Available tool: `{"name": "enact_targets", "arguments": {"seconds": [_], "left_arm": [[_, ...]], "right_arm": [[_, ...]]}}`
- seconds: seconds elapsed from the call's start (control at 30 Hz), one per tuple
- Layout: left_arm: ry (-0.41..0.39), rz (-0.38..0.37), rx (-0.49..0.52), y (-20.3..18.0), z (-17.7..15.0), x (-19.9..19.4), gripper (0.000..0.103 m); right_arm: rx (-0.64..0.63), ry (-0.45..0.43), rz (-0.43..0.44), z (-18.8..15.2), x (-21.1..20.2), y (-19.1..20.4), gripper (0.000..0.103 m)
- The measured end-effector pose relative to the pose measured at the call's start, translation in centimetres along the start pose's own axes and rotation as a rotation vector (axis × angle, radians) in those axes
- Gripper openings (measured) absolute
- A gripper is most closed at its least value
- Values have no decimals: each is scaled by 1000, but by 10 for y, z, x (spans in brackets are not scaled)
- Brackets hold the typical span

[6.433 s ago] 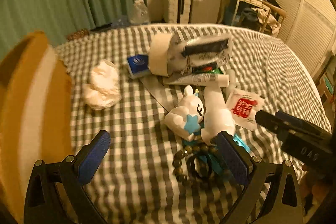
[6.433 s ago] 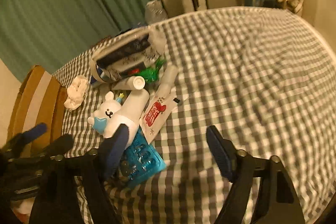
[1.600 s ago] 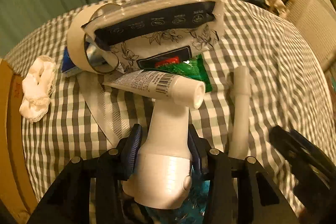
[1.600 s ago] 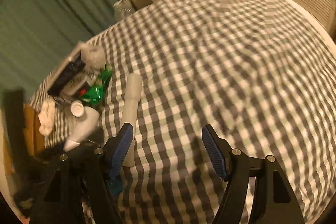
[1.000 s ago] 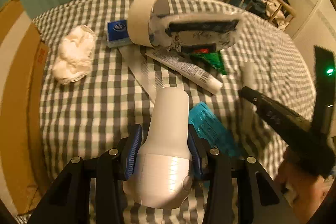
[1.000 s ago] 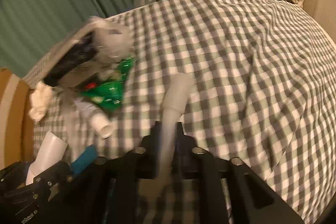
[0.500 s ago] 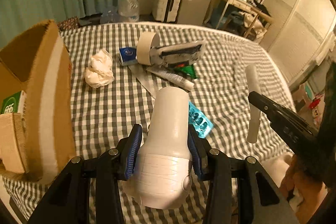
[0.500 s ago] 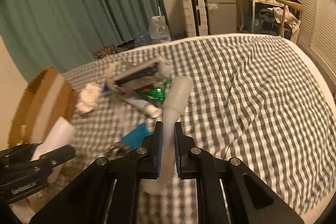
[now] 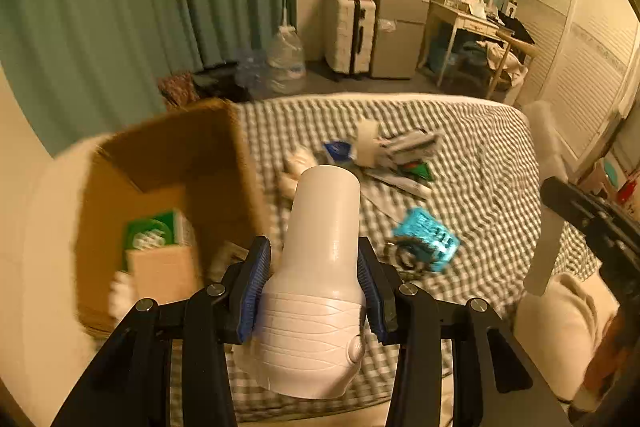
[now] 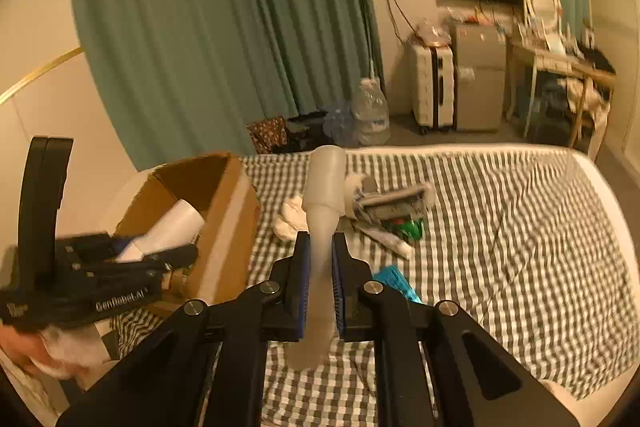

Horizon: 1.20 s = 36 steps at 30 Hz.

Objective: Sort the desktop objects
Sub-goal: 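Place the white bottle in the box with the left gripper while the right gripper drops the tube in, then move both grippers back over the remaining items on the bed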

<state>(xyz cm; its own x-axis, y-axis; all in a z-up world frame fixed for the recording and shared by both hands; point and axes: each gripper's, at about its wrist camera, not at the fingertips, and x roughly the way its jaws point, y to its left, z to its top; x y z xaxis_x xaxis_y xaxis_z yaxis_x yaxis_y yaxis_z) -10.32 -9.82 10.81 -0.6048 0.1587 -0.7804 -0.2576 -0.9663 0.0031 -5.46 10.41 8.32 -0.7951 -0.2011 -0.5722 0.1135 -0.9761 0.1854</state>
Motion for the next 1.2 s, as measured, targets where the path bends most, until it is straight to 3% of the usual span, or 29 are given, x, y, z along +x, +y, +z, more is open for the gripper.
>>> {"name": "enact_targets", "arguments": {"seconds": [0.1, 0.2, 0.27, 0.57, 0.7, 0.93, 1.0, 1.03, 1.07, 1.13, 1.2], "left_arm": [[-1, -7, -19, 23, 5, -10, 44], [-38, 35, -8, 43, 6, -17, 44], [-43, 12, -39, 62, 3, -16, 44], [-47, -4, -198, 147, -13, 18, 44], [-8, 30, -213, 164, -24, 47, 44], [-5, -14, -246, 179, -32, 71, 45], [-9, -17, -231, 180, -32, 74, 51], [-11, -12, -223, 181, -32, 74, 73], [-9, 14, -217, 183, -31, 75, 102], [-22, 86, -225, 186, -32, 71, 103], [-29, 99, -225, 190, -34, 69, 103]], "right_arm": [[-6, -7, 44, 12, -6, 23, 10], [-51, -19, 69, 19, -8, 50, 10], [-81, -13, 75, 22, -2, 69, 10], [-155, 103, 143, 17, 73, 149, 10], [-170, 156, 162, 1, 110, 172, 10], [-199, 189, 113, -6, 144, 184, 16], [-173, 188, 105, -4, 150, 181, 22], [-166, 185, 97, -3, 150, 181, 42], [-159, 171, 78, -1, 150, 178, 65], [-152, 115, 24, 2, 142, 173, 70], [-169, 106, 15, 3, 136, 167, 70]]}}
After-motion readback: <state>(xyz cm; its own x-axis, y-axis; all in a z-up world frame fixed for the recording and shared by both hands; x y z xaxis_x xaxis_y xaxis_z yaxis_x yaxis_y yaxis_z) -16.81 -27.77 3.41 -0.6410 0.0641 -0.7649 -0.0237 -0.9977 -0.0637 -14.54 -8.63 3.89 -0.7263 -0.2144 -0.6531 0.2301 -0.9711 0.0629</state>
